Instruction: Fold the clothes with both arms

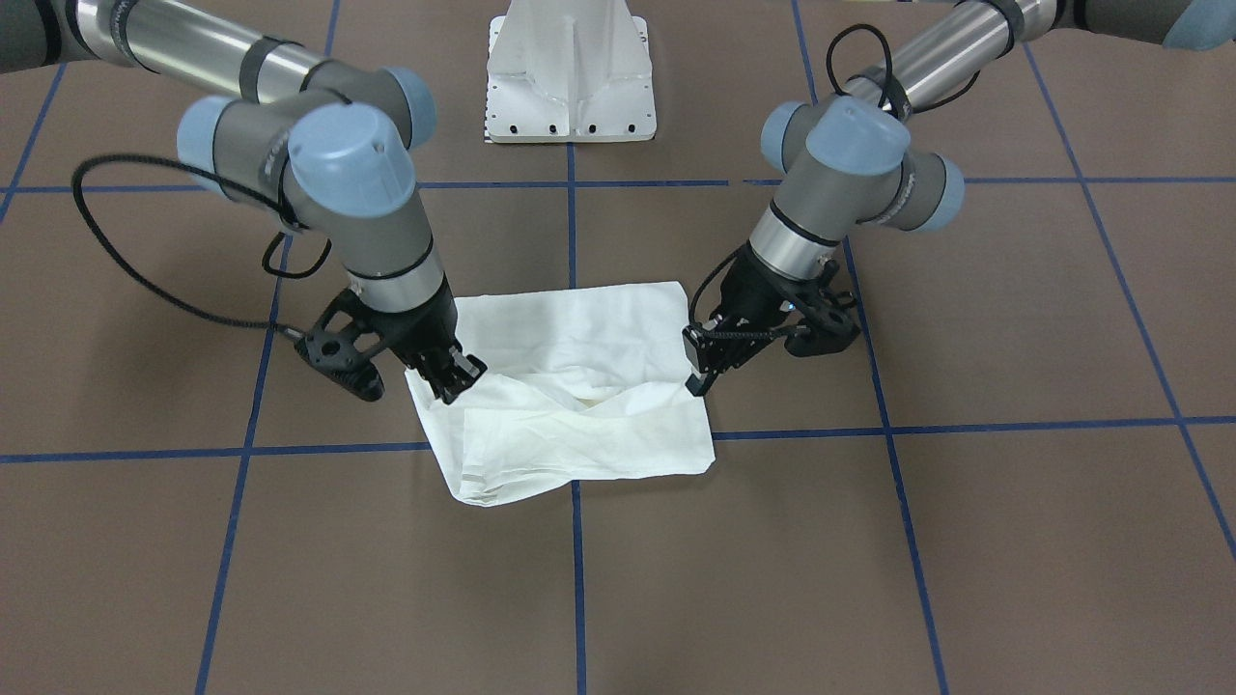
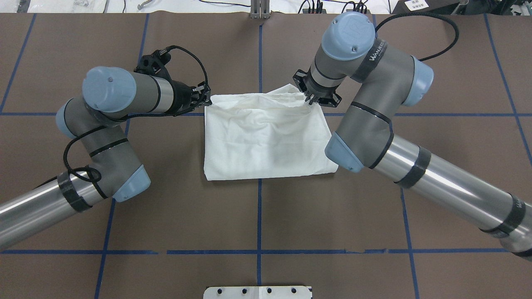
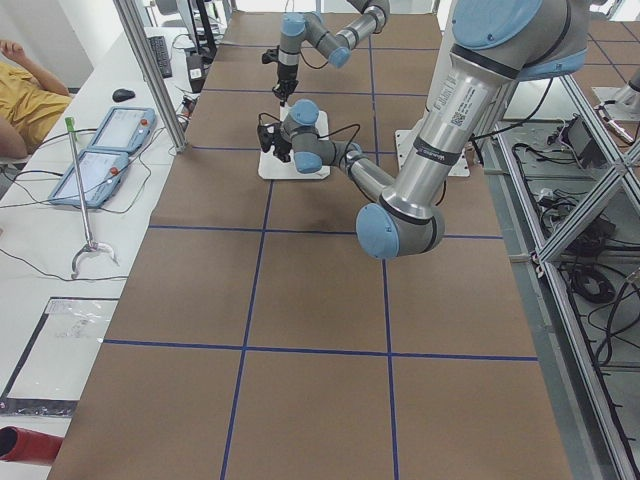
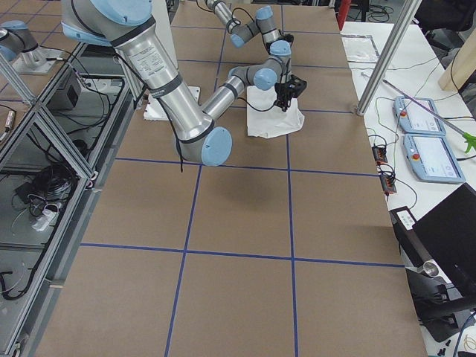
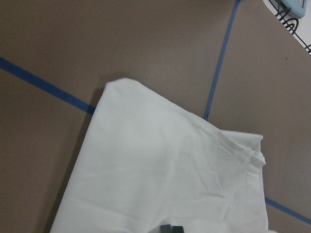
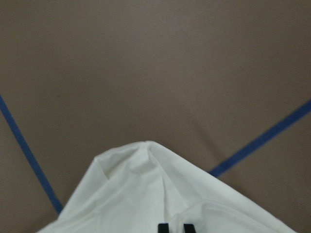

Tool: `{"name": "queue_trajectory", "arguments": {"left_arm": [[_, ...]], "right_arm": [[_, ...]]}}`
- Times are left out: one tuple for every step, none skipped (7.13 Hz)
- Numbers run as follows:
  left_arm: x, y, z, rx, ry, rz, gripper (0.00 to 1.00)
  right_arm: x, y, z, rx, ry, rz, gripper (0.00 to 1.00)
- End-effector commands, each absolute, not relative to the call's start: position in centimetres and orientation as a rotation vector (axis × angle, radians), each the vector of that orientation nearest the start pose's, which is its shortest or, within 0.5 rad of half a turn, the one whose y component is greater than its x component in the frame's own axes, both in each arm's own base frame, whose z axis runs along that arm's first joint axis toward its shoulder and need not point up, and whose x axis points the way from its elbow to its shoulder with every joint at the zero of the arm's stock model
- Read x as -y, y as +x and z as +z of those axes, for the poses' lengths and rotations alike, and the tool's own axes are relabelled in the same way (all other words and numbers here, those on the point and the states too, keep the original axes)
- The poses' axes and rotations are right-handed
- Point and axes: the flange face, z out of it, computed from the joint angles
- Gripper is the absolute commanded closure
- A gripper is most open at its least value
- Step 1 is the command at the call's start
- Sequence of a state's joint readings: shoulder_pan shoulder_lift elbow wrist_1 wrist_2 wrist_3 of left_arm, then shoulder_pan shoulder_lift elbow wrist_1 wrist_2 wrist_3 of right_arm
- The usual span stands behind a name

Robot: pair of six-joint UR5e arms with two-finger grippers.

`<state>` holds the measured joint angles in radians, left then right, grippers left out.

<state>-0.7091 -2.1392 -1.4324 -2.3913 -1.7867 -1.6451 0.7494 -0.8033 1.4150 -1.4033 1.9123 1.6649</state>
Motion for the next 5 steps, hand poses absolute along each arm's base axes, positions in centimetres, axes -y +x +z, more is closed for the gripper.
{"name": "queue_trajectory", "arguments": {"left_arm": [[60.1,44.2,33.4,-1.227,0.319,-0.523,0.5],[60.1,44.2,33.2,-1.231,0.321,-0.519,0.46],[60.2,43.9,33.4,-1.227,0.325,-0.516,0.46],[61.0,42.4,34.0,-1.207,0.362,-0.451,0.46],[61.2,39.6,36.6,-1.154,0.426,-0.269,0.46]], "right_arm": [[67.9,-49.1,24.2,0.82,0.03,0.547,0.0],[69.6,-46.6,25.7,0.8,0.059,0.518,0.0],[70.3,-44.9,27.3,0.789,0.057,0.513,0.0],[71.2,-42.5,29.6,0.775,0.061,0.468,0.0],[70.8,-38.0,35.5,0.763,0.042,0.355,0.0]]}}
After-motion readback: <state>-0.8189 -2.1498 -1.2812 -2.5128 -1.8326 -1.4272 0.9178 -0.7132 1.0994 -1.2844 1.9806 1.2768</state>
